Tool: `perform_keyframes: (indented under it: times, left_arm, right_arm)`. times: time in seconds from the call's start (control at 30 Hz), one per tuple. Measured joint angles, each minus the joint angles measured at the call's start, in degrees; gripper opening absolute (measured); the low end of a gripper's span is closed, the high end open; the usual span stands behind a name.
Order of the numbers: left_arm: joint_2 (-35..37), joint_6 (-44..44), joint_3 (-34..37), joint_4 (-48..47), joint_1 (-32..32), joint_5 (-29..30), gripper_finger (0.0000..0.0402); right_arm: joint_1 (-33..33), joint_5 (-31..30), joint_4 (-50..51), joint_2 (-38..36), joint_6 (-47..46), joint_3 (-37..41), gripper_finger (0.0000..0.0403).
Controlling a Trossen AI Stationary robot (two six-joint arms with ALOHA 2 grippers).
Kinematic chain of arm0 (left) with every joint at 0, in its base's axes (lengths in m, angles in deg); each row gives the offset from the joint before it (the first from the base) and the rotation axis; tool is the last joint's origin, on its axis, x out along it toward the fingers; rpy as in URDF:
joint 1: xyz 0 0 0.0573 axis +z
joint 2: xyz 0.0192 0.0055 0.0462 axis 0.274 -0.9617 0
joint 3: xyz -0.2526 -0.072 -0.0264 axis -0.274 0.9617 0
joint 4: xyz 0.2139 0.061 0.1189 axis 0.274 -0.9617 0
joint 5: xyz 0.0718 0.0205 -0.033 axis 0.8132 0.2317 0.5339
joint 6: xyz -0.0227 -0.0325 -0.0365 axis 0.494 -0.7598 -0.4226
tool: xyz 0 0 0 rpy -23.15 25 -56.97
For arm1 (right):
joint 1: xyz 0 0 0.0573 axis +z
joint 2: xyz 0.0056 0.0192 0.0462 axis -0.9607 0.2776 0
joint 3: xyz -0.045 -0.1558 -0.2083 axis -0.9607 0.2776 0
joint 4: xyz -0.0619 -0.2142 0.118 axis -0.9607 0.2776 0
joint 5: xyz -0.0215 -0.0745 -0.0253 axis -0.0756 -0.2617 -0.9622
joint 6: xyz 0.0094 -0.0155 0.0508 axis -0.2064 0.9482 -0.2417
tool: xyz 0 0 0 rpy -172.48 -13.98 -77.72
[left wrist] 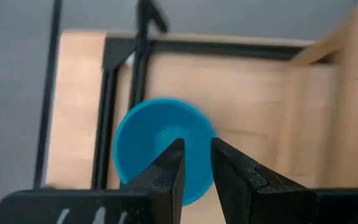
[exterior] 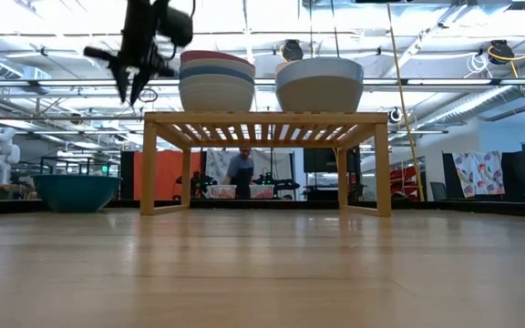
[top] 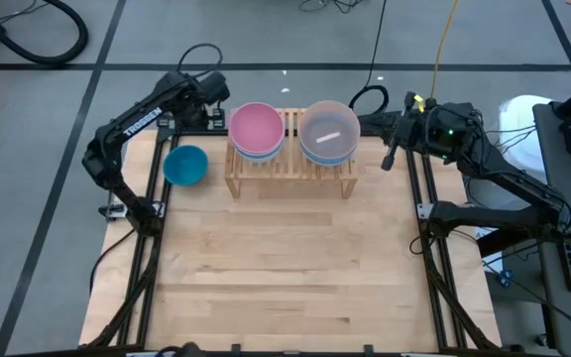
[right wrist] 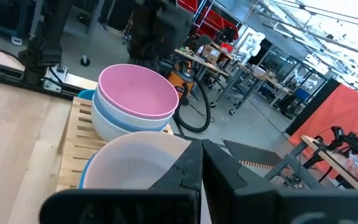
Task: Place and stack bowls onto a shelf
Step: Stack the small blue bowl on top of the large orange bowl on the shelf
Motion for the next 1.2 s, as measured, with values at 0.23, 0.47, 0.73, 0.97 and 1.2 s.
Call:
perform_keyframes:
  times: [0.23, 0.47, 0.73, 0.97, 1.2]
  left_arm:
    - [-0.04, -4.61, 8.26, 1.06, 4.07, -3.08, 0.0083]
    - [-0.04, -7.12, 12.61, 9.27, 9.18, -8.9, 0.0083]
    - [-0.04, -9.12, 17.78, 16.96, 13.33, -12.41, 0.0083]
    - [-0.04, -12.16, 22.81, 18.81, 15.23, -14.07, 0.0083]
    - [-0.04, -12.51, 27.47, 26.29, 16.0, -15.3, 0.0083]
  right_arm:
    - [0.0, 0.02, -0.04, 0.0, 3.46, -0.02, 0.0]
    - [0.0, 0.02, -0.02, 0.0, 4.71, -0.02, 0.0]
    - [0.0, 0.02, -0.02, -0.43, 5.74, -0.02, 0.0]
    - [0.0, 0.02, -0.28, -1.83, 7.67, -0.02, 0.0]
    - [0.0, 0.02, -0.28, -2.55, 8.36, -0.04, 0.0]
